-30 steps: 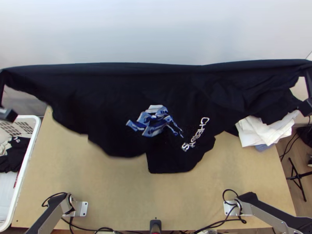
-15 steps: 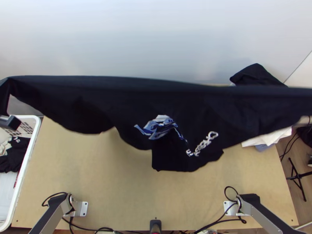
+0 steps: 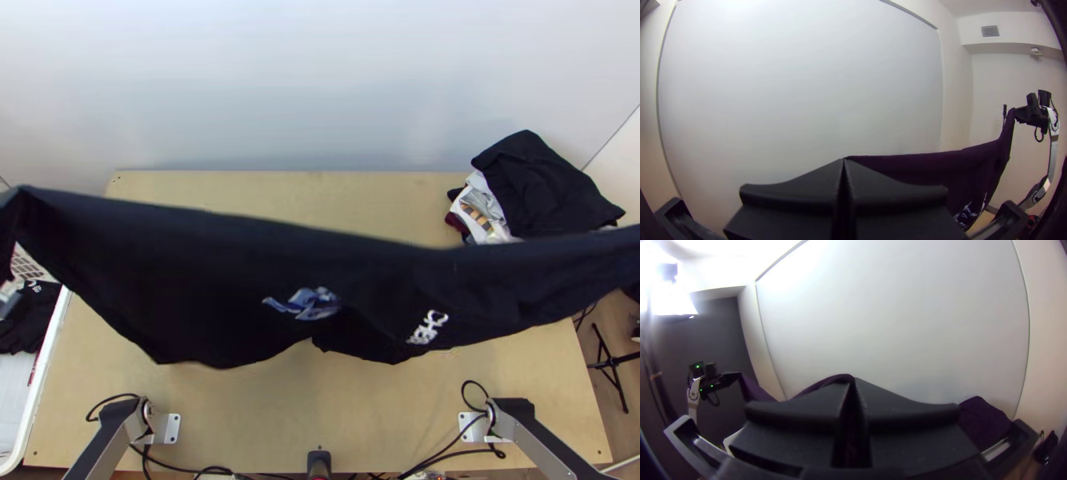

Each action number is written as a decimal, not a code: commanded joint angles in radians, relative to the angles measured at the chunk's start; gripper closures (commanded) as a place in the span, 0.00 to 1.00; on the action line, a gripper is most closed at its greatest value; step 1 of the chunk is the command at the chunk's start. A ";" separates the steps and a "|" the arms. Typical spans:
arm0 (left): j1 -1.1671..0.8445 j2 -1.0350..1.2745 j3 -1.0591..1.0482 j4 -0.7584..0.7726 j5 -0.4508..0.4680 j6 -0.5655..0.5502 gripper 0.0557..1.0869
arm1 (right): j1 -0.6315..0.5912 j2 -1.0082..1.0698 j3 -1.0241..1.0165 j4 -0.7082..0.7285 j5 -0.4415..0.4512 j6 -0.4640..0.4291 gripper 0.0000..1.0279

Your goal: Fold the t-shirt

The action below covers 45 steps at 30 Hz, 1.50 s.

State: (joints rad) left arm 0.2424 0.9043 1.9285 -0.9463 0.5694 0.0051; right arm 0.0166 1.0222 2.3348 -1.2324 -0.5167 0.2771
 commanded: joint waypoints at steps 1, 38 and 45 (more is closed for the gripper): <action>-0.048 -0.076 -0.149 0.099 0.021 -0.027 0.96 | -0.006 -0.025 -0.065 0.040 -0.109 0.008 0.97; -0.178 1.153 0.119 0.368 -0.431 0.125 0.96 | 0.098 1.178 -0.031 0.435 0.161 -0.303 0.97; -0.173 1.314 0.148 0.356 -0.454 0.144 0.96 | 0.160 1.270 -0.040 0.445 0.182 -0.326 0.97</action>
State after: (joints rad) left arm 0.0769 2.0632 2.0308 -0.5743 0.1551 0.1257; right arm 0.1230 2.1597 2.2490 -0.8032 -0.3782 -0.0254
